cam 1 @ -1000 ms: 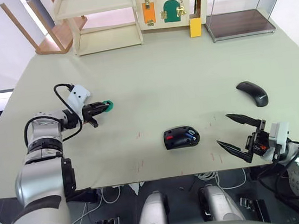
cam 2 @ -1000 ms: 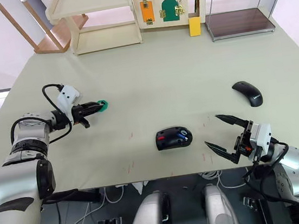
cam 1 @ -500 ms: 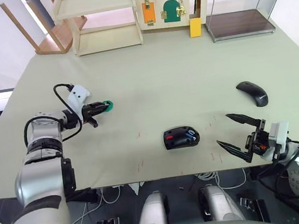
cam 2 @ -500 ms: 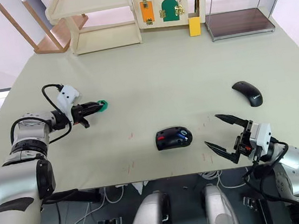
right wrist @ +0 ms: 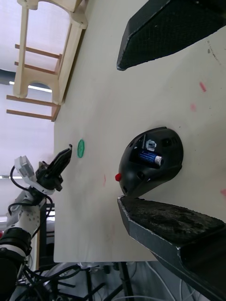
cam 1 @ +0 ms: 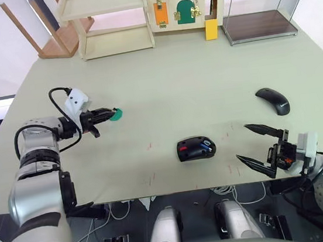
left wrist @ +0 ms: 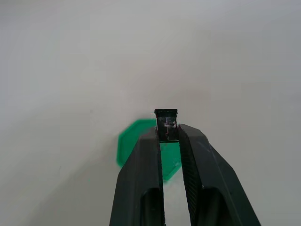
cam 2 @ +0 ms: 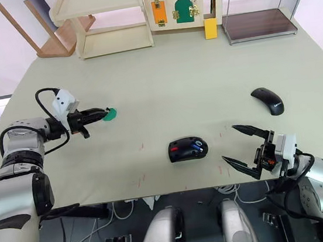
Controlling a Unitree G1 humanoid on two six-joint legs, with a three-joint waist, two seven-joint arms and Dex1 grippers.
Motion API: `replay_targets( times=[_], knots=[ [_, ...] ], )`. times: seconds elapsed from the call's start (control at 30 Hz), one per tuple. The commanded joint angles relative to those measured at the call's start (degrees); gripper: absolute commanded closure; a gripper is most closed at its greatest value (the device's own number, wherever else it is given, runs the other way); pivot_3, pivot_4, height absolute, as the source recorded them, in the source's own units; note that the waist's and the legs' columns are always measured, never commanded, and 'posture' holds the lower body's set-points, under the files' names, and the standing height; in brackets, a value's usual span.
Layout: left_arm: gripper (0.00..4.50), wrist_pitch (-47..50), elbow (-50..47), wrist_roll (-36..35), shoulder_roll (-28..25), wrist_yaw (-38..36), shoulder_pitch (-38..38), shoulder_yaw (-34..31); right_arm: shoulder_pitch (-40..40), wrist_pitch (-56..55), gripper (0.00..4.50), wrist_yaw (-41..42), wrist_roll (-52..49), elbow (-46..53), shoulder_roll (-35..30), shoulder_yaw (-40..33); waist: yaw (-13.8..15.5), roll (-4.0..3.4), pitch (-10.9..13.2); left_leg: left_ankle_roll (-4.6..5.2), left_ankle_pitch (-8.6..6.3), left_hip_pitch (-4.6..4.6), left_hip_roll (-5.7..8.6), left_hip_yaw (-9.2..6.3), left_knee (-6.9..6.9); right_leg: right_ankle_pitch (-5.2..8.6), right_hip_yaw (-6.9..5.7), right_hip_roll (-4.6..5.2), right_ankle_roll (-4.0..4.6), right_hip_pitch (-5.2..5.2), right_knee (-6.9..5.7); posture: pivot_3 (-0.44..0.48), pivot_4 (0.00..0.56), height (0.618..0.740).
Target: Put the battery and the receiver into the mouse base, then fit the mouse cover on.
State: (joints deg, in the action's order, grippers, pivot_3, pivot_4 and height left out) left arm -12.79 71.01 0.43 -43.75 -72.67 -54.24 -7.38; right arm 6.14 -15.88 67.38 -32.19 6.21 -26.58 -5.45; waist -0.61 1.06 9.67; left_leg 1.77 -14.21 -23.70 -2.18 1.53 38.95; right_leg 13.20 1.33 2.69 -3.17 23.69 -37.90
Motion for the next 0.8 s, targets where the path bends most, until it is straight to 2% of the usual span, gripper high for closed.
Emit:
replay_targets(
  times=[0.03,0.23,0.4,0.5,0.67,0.8],
  knots=[
    [4.47,1.2,-6.1,-3.2,-1.2,-0.9,1.8,-1.8,-0.1,0.9,0.0,0.6,-1.8,2.2,-0.5,-0.3,0.0,0.0,0.0,0.0,0.0,0.0,0.0,-0.01,0.0,0.0,0.0,0.0,0.0,0.0,0.0,0.0,0.15,0.74],
    [4.47,6.5,-23.8,-5.6,0.3,-0.4,10.7,-0.9,-0.3,3.8,0.0,1.4,-3.0,3.6,-1.8,-0.5,0.0,0.0,0.0,0.0,0.0,0.0,-0.02,0.02,0.0,0.0,0.04,0.01,0.0,0.0,0.0,0.0,0.15,0.74],
    [4.47,18.0,-48.2,-9.8,1.7,3.0,21.8,-1.0,-1.8,10.2,0.0,-0.6,-2.5,5.0,-4.2,0.4,0.0,0.0,0.0,0.0,0.0,-0.01,-0.04,0.0,0.01,0.0,0.03,0.03,0.01,0.0,-0.01,0.0,0.15,0.74],
    [4.47,21.4,-57.7,-11.8,2.0,5.0,26.4,-1.5,-3.3,14.5,0.0,-3.8,-2.3,6.0,-5.0,0.4,0.1,-0.01,0.0,0.0,0.0,-0.01,-0.04,-0.04,0.03,0.0,0.03,0.04,0.01,0.0,-0.01,0.0,0.15,0.74],
    [4.47,33.2,-68.4,-15.6,-0.2,4.1,30.8,0.2,-4.7,24.3,0.0,-8.8,-3.8,8.8,-6.8,0.2,0.0,-0.01,0.0,0.0,0.0,0.0,-0.03,-0.05,0.03,0.01,0.01,0.01,0.03,0.0,-0.02,0.0,0.15,0.74],
    [4.47,30.8,-71.4,-16.2,0.5,4.6,32.3,1.3,-6.7,31.5,0.0,-11.9,-4.5,9.8,-8.6,-0.1,0.2,-0.01,0.0,0.0,0.0,-0.01,-0.02,-0.02,0.03,0.05,0.02,0.02,0.09,-0.01,0.02,0.0,0.15,0.74]
  ],
)
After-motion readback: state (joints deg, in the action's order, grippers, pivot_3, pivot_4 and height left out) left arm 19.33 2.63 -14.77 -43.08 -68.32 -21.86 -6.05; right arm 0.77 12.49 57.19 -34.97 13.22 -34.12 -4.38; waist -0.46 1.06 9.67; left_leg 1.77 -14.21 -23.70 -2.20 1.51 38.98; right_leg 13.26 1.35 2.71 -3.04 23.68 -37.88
